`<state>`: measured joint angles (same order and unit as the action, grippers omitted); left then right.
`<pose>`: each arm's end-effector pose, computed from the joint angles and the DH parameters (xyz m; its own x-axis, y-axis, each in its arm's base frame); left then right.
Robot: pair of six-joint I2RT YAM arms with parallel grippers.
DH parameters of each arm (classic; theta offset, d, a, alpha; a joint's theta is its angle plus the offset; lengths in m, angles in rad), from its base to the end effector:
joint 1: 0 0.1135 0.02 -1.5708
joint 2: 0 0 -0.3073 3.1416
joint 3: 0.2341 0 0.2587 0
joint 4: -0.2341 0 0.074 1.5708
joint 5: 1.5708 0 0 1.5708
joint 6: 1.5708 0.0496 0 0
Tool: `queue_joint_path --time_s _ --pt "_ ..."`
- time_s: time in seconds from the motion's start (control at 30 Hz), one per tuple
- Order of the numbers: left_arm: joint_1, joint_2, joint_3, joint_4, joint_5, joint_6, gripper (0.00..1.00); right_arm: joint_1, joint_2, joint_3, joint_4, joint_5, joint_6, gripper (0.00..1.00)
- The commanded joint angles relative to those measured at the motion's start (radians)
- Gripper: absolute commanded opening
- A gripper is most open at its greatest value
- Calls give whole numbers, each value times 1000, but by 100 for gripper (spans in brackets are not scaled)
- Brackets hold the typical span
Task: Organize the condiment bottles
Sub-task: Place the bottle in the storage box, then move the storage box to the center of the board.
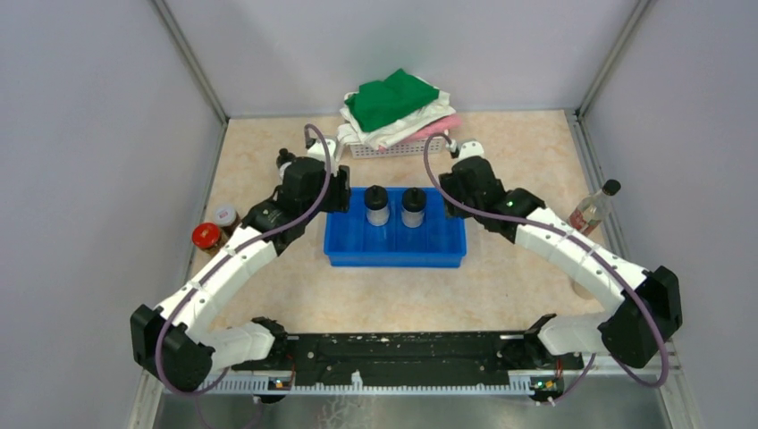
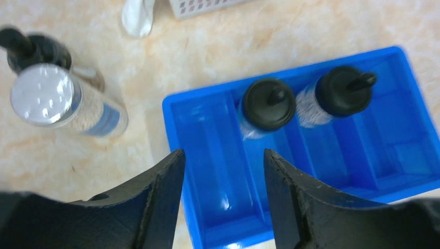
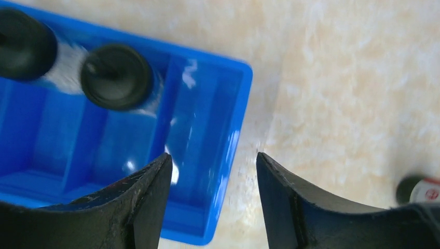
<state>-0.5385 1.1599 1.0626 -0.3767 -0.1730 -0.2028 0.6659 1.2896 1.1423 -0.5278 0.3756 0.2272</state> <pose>0.2300 -0.1275 0.3744 -0.4591 0.0432 -0.8873 0.2871 0.9524 -0.1022 0.2363 0.1625 0.3561 -0.5576 -0.1715 -0.8122 -0.2298 0.9721 -0.0475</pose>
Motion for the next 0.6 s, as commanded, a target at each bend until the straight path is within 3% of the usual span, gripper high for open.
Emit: queue_joint_path --time_s 0.0,0.1,0.57 --pt "-4 -25 -74 -89 -73 -98 61 -9 -7 -69 -33 19 112 59" --pt "-5 -17 -106 -111 -92 -127 56 -8 -5 -109 -11 0 135 59" --pt "-4 95 -140 -165 -146 -211 59 -12 39 -192 66 -50 146 60"
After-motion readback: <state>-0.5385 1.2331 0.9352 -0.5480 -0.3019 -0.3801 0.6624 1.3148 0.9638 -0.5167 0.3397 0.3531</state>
